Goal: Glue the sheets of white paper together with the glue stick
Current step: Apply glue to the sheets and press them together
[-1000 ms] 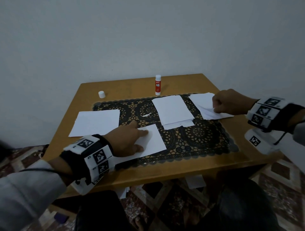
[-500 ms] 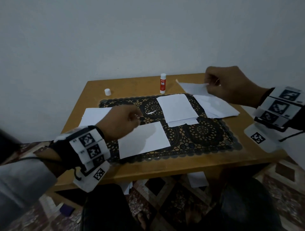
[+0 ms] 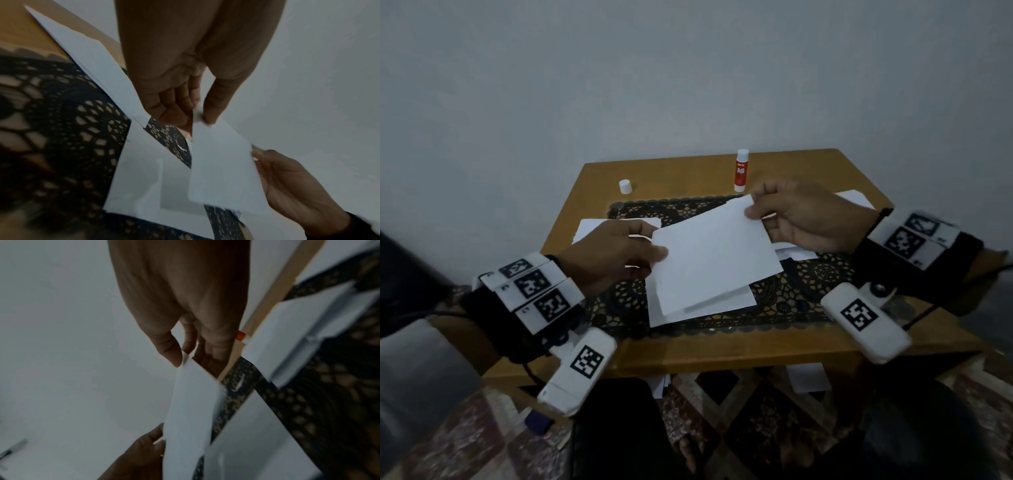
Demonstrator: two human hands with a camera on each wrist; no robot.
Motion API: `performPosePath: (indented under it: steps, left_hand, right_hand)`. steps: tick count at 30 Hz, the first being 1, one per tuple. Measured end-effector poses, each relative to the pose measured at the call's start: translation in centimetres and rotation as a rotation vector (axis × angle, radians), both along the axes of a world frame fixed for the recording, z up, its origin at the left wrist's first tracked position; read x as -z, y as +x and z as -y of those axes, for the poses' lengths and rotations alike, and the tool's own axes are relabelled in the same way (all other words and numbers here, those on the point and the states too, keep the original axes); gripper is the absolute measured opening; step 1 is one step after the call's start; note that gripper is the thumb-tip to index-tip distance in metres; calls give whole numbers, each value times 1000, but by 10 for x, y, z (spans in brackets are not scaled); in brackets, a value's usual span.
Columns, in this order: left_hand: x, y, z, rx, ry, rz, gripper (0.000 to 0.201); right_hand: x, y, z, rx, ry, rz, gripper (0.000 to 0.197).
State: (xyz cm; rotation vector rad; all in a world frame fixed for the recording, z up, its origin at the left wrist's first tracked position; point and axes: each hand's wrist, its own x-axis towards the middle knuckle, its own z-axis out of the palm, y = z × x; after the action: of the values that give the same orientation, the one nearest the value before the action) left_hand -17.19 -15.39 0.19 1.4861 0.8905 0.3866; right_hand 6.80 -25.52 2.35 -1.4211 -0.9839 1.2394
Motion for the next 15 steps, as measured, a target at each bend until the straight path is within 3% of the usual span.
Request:
performPosePath:
  steps: [2, 6, 10, 15]
  left_hand:
    - [4, -4, -1, -103, 28, 15, 10]
    - [14, -8, -9, -226, 127, -29, 18]
    - [24, -8, -10, -200, 59, -91, 42]
    - [30, -6, -9, -9, 494, -319, 13]
  right_hand:
    - [14, -1, -2, 2, -103, 5, 12]
    - [33, -5, -4, -10, -229, 58, 31]
    - [39, -8, -3, 18, -223, 152, 18]
    - [45, -8, 0, -30, -218, 360, 12]
